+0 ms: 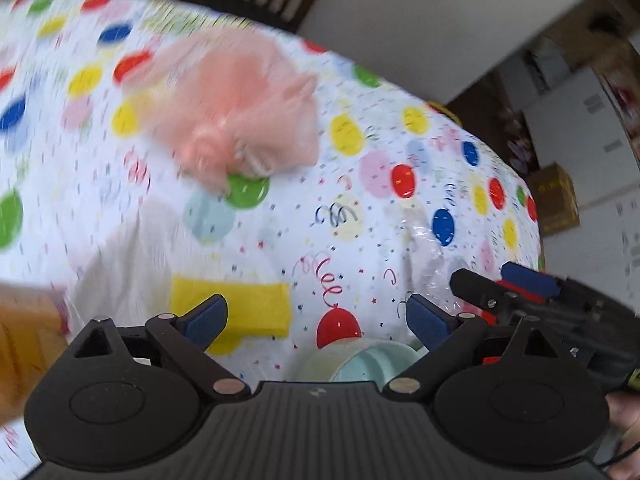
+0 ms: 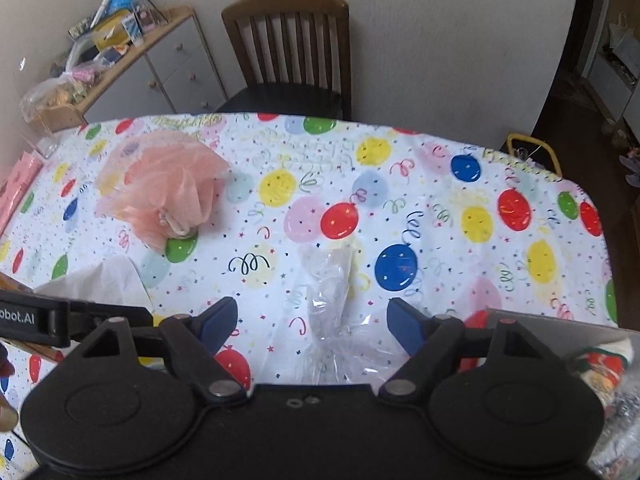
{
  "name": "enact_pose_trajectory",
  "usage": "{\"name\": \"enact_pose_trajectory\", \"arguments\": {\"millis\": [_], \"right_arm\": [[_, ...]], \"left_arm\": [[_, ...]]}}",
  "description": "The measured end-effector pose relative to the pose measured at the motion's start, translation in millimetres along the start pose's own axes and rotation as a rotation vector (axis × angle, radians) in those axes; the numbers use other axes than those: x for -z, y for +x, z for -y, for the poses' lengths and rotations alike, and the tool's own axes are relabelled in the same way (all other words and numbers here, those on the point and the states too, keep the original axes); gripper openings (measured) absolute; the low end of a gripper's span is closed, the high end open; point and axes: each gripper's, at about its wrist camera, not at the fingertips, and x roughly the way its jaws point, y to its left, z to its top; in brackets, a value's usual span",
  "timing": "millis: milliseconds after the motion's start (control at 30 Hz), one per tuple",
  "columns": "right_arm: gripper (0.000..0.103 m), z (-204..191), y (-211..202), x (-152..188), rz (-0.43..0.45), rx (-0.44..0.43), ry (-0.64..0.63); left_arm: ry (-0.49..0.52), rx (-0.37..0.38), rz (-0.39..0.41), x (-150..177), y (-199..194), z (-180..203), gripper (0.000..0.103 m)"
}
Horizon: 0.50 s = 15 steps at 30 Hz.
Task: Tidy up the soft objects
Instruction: 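Withdraw both grippers from the box toward the clear plastic bag, then lower the right gripper onto the clear plastic bag and close on it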
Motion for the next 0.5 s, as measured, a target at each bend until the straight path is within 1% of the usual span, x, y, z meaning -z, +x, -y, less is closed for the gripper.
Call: {"name": "enact_pose_trajectory", "arguments": {"millis": [133,167,233,300,367,467,500], "right_arm": [[0.076,-3.3,15.5,-0.3,-0.026,0.009,-0.025],[0.076,-4.0,18.6,0.1,-0.031,0.012,-0.031],[0.074,-4.9,24.6,1.0,-0.040,0.015,-0.038],[0.072,-4.7,30.5,1.1,-0.049,0.013,-0.035],[0.070,-4.7,35.3,1.5,-0.056,0.015,-0.034],[0.066,-5.4,42.2,1.5,-0.066,0.017,-0.038],[0.064,-5.6,44.2,1.2,-0.068,0.018,-0.038]], "left_arm": [[-0.128,-0.045,-0.007,1.8,12.7,-7.5,0.097],[-0.165,-0.060,0.001,2.7,15.3,-10.2,0.095],[-0.236,-0.074,0.012,4.0,20.6,-15.9,0.088],[-0.308,-0.072,0.021,5.4,25.1,-20.5,0.087],[-0.369,-0.070,0.028,6.7,30.3,-25.1,0.078],[-0.445,-0.092,0.044,8.7,36.0,-34.3,0.076],[-0.468,-0.087,0.070,9.0,34.2,-35.7,0.075]]}}
